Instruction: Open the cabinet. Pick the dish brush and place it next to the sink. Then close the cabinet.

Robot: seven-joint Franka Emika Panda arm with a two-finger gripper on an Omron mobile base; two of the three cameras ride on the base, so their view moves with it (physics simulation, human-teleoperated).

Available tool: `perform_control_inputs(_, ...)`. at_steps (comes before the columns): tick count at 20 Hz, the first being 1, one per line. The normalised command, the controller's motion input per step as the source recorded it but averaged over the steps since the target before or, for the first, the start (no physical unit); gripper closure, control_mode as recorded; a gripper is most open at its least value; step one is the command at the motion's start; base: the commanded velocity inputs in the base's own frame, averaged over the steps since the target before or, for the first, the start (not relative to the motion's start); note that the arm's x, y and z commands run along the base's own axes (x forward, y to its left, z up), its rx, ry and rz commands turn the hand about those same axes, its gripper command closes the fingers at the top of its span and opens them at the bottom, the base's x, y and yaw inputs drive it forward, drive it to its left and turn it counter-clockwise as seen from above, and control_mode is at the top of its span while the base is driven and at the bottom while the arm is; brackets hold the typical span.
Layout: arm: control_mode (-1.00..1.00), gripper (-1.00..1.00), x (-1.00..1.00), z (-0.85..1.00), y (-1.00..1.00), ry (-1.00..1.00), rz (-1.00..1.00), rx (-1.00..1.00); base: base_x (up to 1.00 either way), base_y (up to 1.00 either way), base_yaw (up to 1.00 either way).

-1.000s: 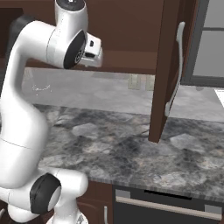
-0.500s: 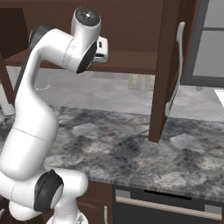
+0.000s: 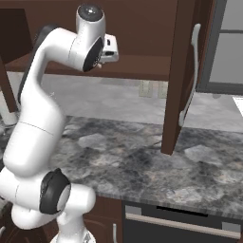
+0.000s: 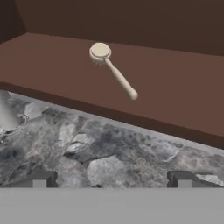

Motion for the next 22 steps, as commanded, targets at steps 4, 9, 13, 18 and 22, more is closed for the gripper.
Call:
perform_control_inputs(4,-1.0,-1.0,0.59,0.0,0.0,0.0,0.0,-0.07,0.0,0.0,0.0)
perform_control_inputs(9,-1.0,-1.0,0.58,0.0,0.0,0.0,0.0,-0.03,0.0,0.0,0.0)
perform_control_inputs(13,-1.0,-1.0,0.59,0.0,0.09,0.0,0.0,0.0,0.0,0.0,0.0)
perform_control_inputs(18,-1.0,-1.0,0.48,0.0,0.11,0.0,0.0,0.0,0.0,0.0,0.0)
perform_control_inputs(22,-1.0,-1.0,0.44,0.0,0.13,0.0,0.0,0.0,0.0,0.0,0.0)
